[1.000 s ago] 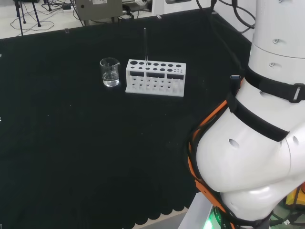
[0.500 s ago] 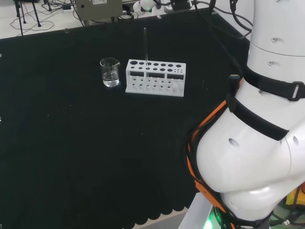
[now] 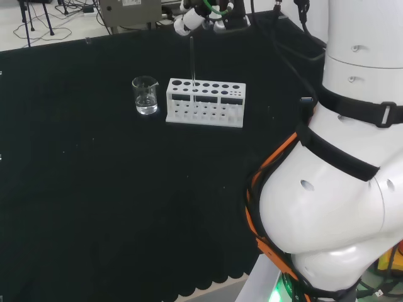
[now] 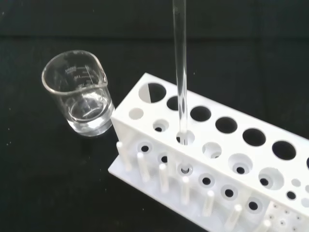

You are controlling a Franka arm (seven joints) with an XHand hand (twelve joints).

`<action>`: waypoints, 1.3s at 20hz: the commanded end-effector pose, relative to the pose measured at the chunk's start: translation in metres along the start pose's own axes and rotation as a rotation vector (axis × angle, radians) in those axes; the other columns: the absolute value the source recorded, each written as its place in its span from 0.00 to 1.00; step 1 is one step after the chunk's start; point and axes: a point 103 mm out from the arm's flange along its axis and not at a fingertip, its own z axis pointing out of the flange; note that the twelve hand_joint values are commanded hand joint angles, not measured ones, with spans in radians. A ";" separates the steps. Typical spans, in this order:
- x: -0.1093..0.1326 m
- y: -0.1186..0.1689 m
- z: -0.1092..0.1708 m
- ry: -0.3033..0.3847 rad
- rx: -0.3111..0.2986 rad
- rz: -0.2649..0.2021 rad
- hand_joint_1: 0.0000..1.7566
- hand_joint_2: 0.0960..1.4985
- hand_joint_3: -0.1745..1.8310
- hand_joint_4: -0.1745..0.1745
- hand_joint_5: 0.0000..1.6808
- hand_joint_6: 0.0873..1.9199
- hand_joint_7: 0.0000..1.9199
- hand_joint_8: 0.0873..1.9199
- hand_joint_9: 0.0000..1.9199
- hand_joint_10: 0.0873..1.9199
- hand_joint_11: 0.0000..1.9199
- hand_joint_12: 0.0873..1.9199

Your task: Take the glass rod from the white test tube rack.

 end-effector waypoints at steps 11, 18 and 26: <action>-0.010 0.015 0.049 0.018 0.067 -0.015 0.26 0.66 0.29 0.00 0.20 0.01 0.35 0.55 0.45 0.52 0.10 0.74; -0.011 0.019 0.061 0.022 0.085 -0.021 0.27 0.67 0.29 0.00 0.23 0.02 0.37 0.55 0.49 0.54 0.10 0.74; -0.012 0.021 0.062 0.032 0.093 -0.018 0.32 0.66 0.29 0.00 0.21 0.20 0.40 0.55 0.54 0.56 0.12 0.73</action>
